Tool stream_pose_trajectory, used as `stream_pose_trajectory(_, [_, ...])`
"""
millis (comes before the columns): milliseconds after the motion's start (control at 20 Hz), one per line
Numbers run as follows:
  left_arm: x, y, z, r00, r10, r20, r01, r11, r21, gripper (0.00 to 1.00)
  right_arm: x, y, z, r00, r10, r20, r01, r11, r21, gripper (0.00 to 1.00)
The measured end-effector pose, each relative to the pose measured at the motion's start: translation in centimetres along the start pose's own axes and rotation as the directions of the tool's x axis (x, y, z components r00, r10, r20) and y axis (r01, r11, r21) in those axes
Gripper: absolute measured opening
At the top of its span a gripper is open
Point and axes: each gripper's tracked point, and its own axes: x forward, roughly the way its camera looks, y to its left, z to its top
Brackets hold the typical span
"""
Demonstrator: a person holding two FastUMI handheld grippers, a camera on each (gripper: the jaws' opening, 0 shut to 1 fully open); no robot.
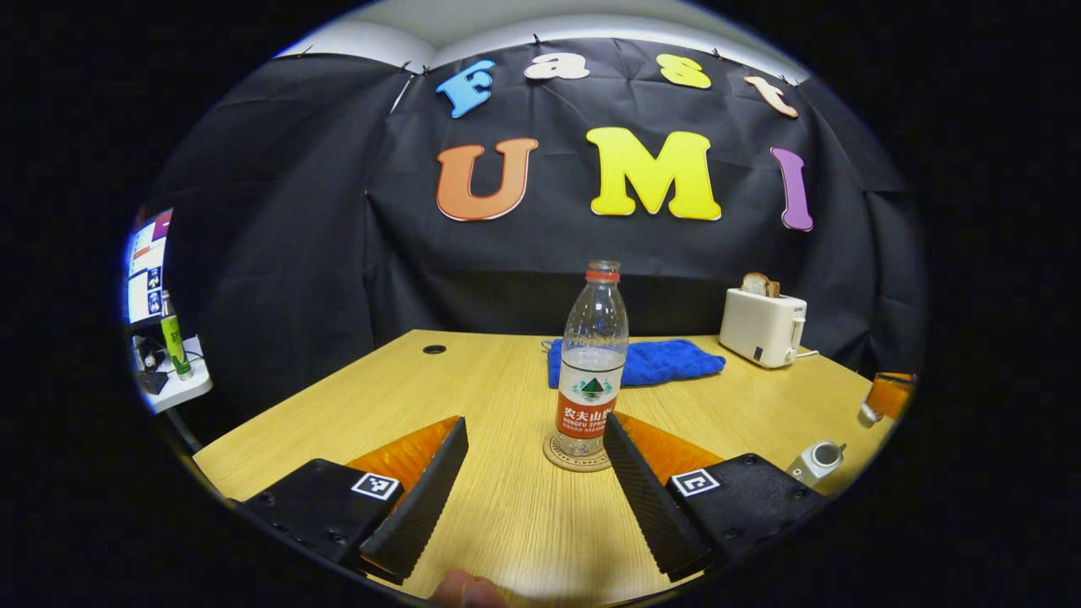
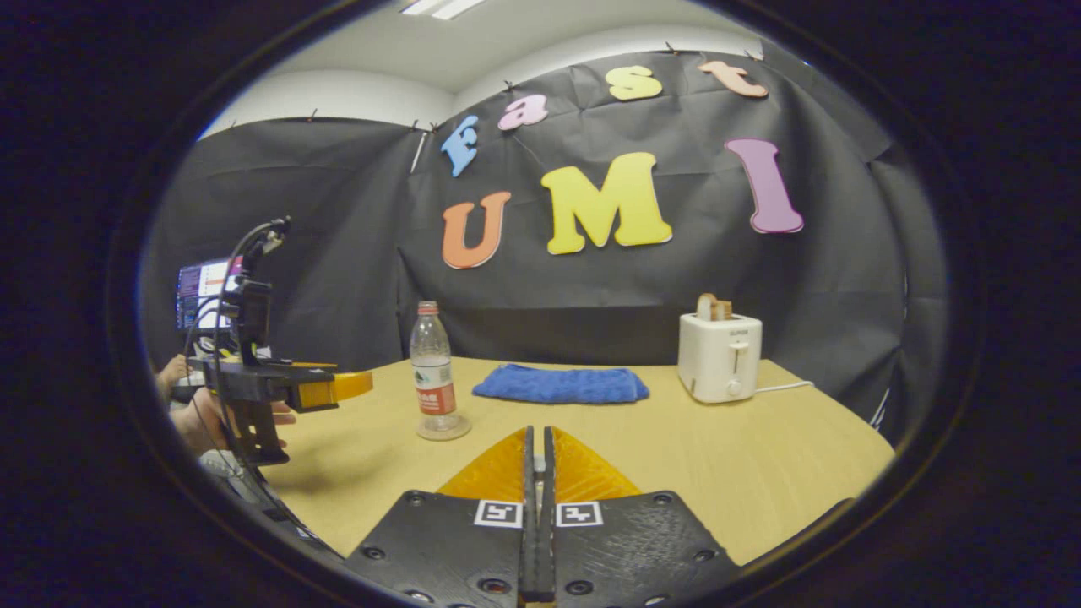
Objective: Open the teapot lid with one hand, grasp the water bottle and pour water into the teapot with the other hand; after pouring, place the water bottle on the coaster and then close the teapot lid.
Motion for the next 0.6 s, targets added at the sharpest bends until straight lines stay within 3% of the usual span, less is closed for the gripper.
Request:
stream_pose_trajectory(400, [-5.0,2.3,1.5,0.993,0.072,0.096,-0.074,0.997,0.013,1.00,2.2,1.4,-2.7,0.998,0.042,-0.048,-0.044,0.998,-0.035,0.00])
stream_pose_trajectory(600, [-5.5,1.8,1.8,0.992,0.063,0.107,-0.064,0.998,0.002,1.00,2.2,1.1,-3.4,0.998,0.030,-0.051,-0.032,0.999,-0.031,0.00])
